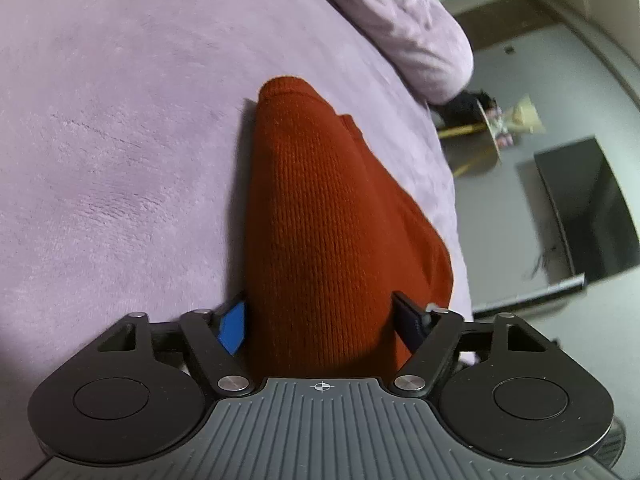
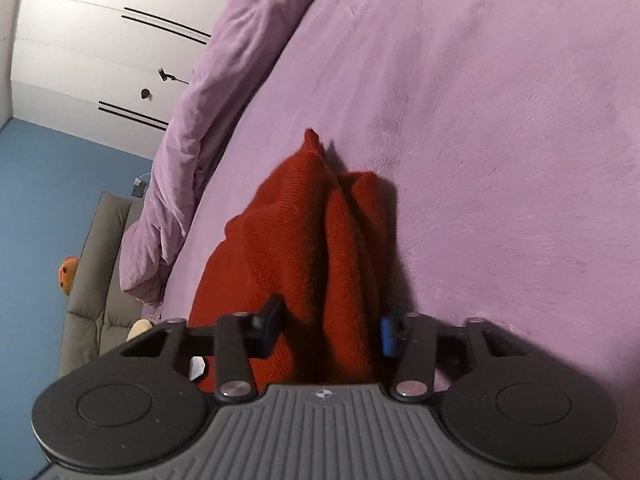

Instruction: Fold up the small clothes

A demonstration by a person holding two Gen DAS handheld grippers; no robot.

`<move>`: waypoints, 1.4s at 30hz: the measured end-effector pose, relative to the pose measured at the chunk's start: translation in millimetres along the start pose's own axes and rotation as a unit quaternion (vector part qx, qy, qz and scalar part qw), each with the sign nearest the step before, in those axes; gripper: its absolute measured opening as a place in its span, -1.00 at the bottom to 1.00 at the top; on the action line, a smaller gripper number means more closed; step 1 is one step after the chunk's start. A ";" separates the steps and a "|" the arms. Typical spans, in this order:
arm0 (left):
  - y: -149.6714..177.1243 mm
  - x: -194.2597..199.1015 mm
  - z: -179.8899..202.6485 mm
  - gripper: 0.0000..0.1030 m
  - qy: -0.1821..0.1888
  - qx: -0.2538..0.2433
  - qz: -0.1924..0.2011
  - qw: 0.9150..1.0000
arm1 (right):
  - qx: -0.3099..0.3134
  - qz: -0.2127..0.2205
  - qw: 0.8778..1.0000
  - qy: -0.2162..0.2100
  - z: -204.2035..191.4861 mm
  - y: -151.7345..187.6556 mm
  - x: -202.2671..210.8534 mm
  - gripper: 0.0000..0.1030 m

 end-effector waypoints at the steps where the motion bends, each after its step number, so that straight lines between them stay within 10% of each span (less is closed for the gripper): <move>1: -0.4 -1.2 -2.1 0.26 -0.001 0.007 0.003 1.000 | -0.006 0.002 1.000 -0.007 0.0 0.7 -1.5 -0.30; 14: -3.3 56.6 22.9 0.00 0.005 -0.023 0.024 0.999 | 0.018 -0.028 0.997 -0.076 -60.6 65.7 1.2 -0.47; 21: 50.4 154.9 2.5 0.09 -0.080 -0.064 -0.010 0.995 | 0.059 -0.085 0.994 -0.042 -60.3 156.3 -1.2 -0.37; 24: 77.2 177.7 -24.0 0.12 -0.175 -0.083 -0.044 0.980 | 0.157 -0.014 0.985 0.071 -54.9 168.6 8.7 -0.13; 27: 71.1 198.8 -20.8 0.18 -0.213 -0.102 0.005 0.972 | 0.226 0.076 0.965 0.108 -79.0 168.5 29.7 -0.12; 32: 39.8 183.2 -14.1 0.25 -0.284 -0.128 0.058 0.948 | 0.256 0.042 0.955 0.144 -94.9 189.7 -6.2 -0.15; 35: 31.3 159.6 -21.8 0.26 -0.316 -0.146 0.062 0.936 | 0.255 0.054 0.950 0.172 -90.7 185.5 -30.0 -0.61; 42: 45.9 125.7 -27.6 0.49 -0.373 -0.181 0.059 0.908 | 0.371 0.112 0.882 0.268 -68.5 175.7 -49.9 -0.83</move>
Point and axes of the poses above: each gripper's, at about its wrist camera, not at the fingertips, and x roughly against the way its jaws point, z to its right, y to its underside, the point moved 10 cm from there along -x, roughly the way its jaws point, and after that the axes turned 14 degrees about -x, right-handed, at the moved point
